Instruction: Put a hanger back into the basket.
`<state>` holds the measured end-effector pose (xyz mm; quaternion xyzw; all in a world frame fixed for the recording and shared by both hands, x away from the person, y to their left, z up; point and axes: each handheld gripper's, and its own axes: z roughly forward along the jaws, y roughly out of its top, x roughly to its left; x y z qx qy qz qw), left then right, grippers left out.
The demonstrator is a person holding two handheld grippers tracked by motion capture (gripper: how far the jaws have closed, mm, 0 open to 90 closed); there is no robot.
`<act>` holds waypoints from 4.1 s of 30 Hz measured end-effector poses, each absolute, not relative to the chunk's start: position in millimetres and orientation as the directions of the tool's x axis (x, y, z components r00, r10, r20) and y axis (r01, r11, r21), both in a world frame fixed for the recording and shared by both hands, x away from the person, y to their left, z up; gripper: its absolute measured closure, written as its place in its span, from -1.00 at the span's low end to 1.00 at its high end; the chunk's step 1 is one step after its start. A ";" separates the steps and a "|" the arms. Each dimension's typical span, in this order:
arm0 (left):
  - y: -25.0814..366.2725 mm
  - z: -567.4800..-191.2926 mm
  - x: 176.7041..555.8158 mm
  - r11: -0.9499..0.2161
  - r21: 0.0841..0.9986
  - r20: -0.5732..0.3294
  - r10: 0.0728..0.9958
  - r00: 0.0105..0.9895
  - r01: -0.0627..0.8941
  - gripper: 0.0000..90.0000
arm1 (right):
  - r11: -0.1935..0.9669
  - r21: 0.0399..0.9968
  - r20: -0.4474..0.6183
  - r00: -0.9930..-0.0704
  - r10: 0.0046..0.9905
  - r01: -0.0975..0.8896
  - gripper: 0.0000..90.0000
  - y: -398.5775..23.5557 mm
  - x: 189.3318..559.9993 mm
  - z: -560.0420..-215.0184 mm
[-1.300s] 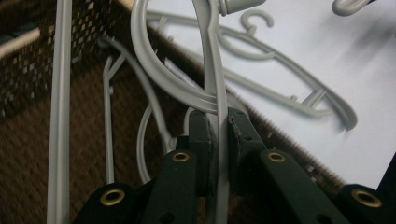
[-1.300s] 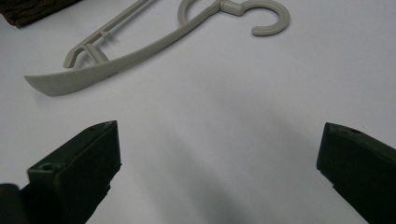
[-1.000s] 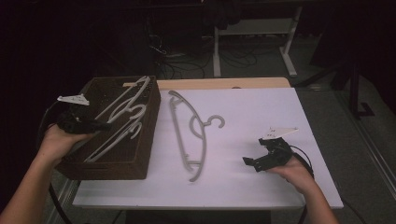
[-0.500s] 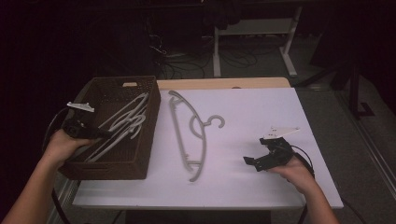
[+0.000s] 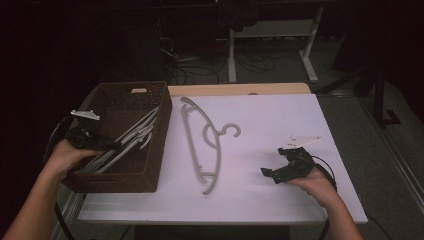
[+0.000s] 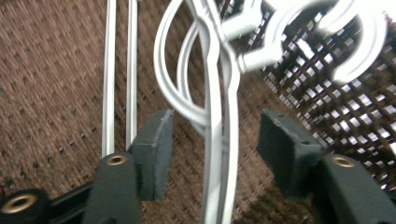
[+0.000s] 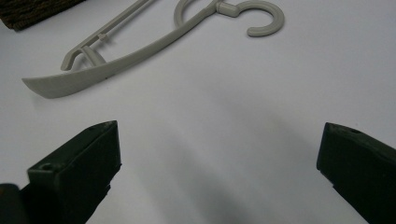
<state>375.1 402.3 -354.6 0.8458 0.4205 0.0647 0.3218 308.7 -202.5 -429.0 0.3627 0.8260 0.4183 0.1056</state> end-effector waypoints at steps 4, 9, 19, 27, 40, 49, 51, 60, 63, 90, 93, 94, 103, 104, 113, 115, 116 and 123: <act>400.2 -346.3 371.5 -0.407 0.640 -0.176 0.748 0.640 0.652 -0.21 | 0.385 0.768 0.129 -0.713 0.689 0.512 -1.00 -202.8 308.9 -429.0; 387.6 -330.5 366.0 -0.375 0.689 -0.187 0.735 0.652 0.621 -0.26 | 0.387 0.767 0.129 -0.714 0.688 0.512 -1.00 -203.0 309.0 -429.2; 340.4 -308.2 362.9 -0.360 0.739 -0.193 0.697 0.691 0.570 -0.39 | 0.391 0.768 0.128 -0.719 0.683 0.508 -1.00 -202.4 308.7 -429.0; 289.7 -299.8 365.9 -0.347 0.762 -0.207 0.670 0.713 0.546 -0.39 | 0.387 0.774 0.127 -0.721 0.682 0.502 -1.00 -203.7 308.2 -427.7; 192.3 -309.2 371.7 -0.395 0.761 -0.162 0.653 0.740 0.515 0.32 | 0.394 0.772 0.126 -0.727 0.675 0.499 -1.00 -202.0 308.1 -428.5; 137.9 -343.7 388.6 -0.437 0.722 -0.139 0.668 0.731 0.537 1.00 | 0.404 0.772 0.122 -0.737 0.665 0.492 -1.00 -200.2 307.7 -428.8; 131.1 -355.5 396.4 -0.439 0.709 -0.140 0.680 0.720 0.552 1.00 | 0.399 0.775 0.125 -0.737 0.665 0.491 -1.00 -201.0 307.9 -428.2; 125.7 -400.1 432.9 -0.425 0.674 -0.093 0.763 0.640 0.604 1.00 | 0.390 0.779 0.132 -0.737 0.663 0.491 -1.00 -202.5 308.1 -427.8; 126.3 -412.1 445.4 -0.417 0.674 -0.072 0.785 0.615 0.610 1.00 | 0.390 0.779 0.132 -0.736 0.664 0.492 -1.00 -202.6 308.6 -427.9; 98.7 -445.3 451.4 -0.518 0.600 -0.059 0.731 0.680 0.609 1.00 | 0.372 0.787 0.143 -0.732 0.666 0.493 -1.00 -207.2 308.5 -426.7; 96.5 -444.0 446.5 -0.538 0.594 -0.072 0.705 0.705 0.599 1.00 | 0.376 0.786 0.141 -0.734 0.665 0.492 -1.00 -206.3 308.8 -426.8; 94.7 -443.8 444.9 -0.543 0.593 -0.076 0.697 0.713 0.594 1.00 | 0.376 0.786 0.141 -0.734 0.664 0.491 -1.00 -205.9 308.9 -426.9; 63.6 -446.0 428.6 -0.583 0.607 -0.110 0.611 0.784 0.540 1.00 | 0.380 0.783 0.142 -0.736 0.662 0.493 -1.00 -204.8 310.1 -427.5; 60.3 -446.1 427.4 -0.587 0.607 -0.113 0.603 0.790 0.535 1.00 | 0.380 0.783 0.141 -0.736 0.662 0.492 -1.00 -204.9 310.0 -427.4; 39.9 -445.1 418.1 -0.600 0.612 -0.147 0.553 0.820 0.515 1.00 | 0.380 0.784 0.141 -0.736 0.662 0.491 -1.00 -205.2 310.2 -427.5; 43.3 -438.2 412.8 -0.592 0.624 -0.161 0.542 0.825 0.511 1.00 | 0.377 0.785 0.141 -0.735 0.664 0.491 -1.00 -205.9 309.8 -427.0; 45.2 -433.8 408.3 -0.596 0.627 -0.156 0.534 0.831 0.501 1.00 | 0.374 0.786 0.143 -0.733 0.665 0.492 -1.00 -206.3 309.7 -426.9; 50.4 -423.7 365.3 -0.625 0.635 -0.172 0.457 0.872 0.453 1.00 | 0.374 0.784 0.141 -0.729 0.670 0.495 -1.00 -207.6 310.1 -427.4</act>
